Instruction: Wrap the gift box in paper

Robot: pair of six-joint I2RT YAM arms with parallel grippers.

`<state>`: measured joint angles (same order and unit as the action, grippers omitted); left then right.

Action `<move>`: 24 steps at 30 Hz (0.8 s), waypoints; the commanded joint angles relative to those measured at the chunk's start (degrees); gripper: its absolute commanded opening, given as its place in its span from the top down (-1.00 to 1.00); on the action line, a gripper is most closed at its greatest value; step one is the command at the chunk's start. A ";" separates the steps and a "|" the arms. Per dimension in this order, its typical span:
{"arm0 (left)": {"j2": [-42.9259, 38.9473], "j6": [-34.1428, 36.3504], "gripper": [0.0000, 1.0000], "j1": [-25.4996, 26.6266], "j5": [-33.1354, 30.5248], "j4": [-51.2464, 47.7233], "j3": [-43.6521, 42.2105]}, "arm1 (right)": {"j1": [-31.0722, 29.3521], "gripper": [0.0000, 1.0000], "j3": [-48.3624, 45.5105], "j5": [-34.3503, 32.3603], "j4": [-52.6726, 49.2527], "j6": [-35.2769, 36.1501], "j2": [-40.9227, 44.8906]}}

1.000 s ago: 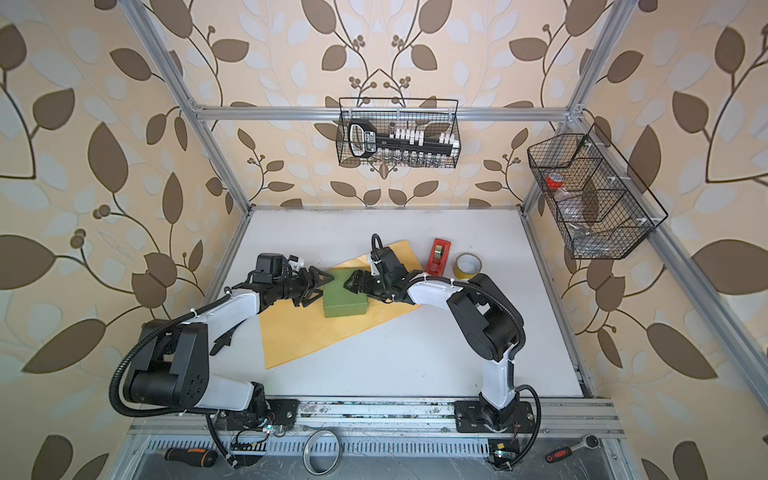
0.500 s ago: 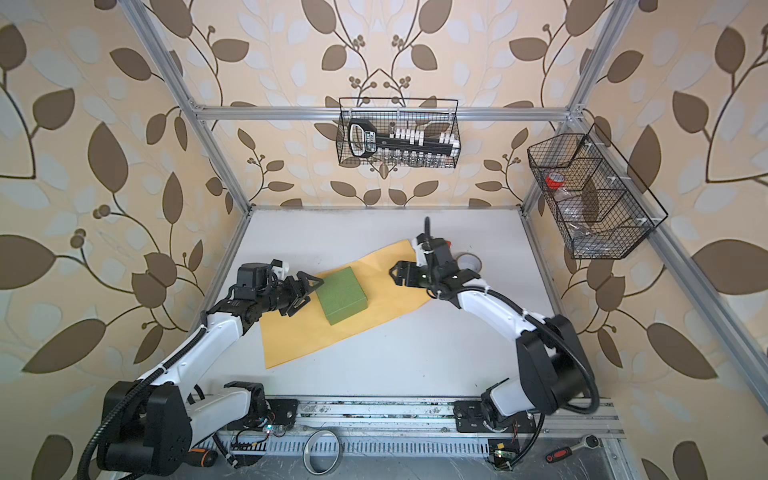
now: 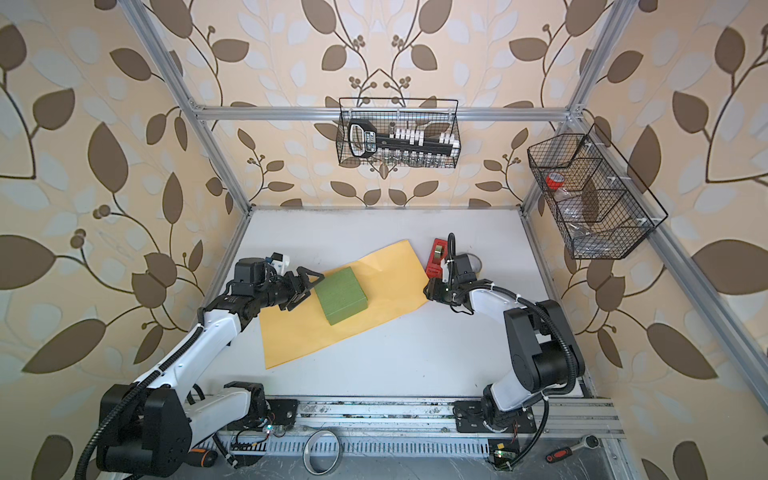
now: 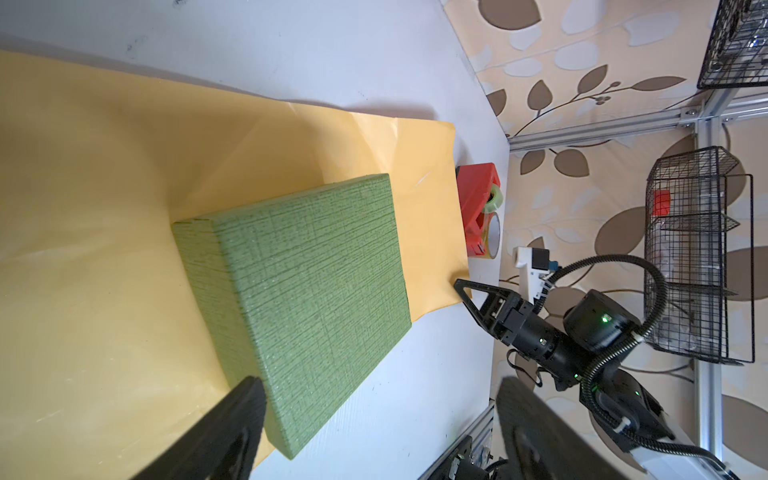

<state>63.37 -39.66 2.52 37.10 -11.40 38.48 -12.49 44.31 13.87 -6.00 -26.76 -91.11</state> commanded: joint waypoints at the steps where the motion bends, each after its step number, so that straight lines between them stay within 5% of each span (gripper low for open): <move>1: 0.38 2.06 -0.78 -0.40 1.33 -0.57 2.05 | 0.44 0.35 1.94 3.36 1.98 1.57 -0.48; 4: 1.03 1.94 -0.78 -0.38 1.96 -0.21 2.13 | 0.63 0.81 -0.76 4.25 1.53 2.24 1.43; 6: 1.13 2.01 -0.78 -0.35 2.09 -0.13 2.04 | 0.62 0.93 -2.59 4.72 1.22 1.95 2.92; 10: 1.48 1.87 -0.78 -0.25 2.83 0.15 1.77 | 0.45 1.00 -9.39 5.59 0.66 -0.64 8.92; 16: 2.53 1.07 -0.78 1.55 3.50 2.01 0.61 | -6.02 0.99 -27.35 -4.55 -8.15 -12.57 34.96; 20: 3.72 1.25 -0.78 1.79 3.83 2.43 0.77 | -6.57 0.58 -30.09 -8.94 -11.57 -14.74 44.47; 24: 3.96 1.34 -0.78 1.88 4.36 2.46 1.06 | -1.72 0.08 -26.65 -7.63 -11.17 -9.69 43.21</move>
<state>67.44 -39.09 3.84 39.20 -10.70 38.48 -16.84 15.16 7.84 -16.56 -37.98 -46.70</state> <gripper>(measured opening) 0.891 0.431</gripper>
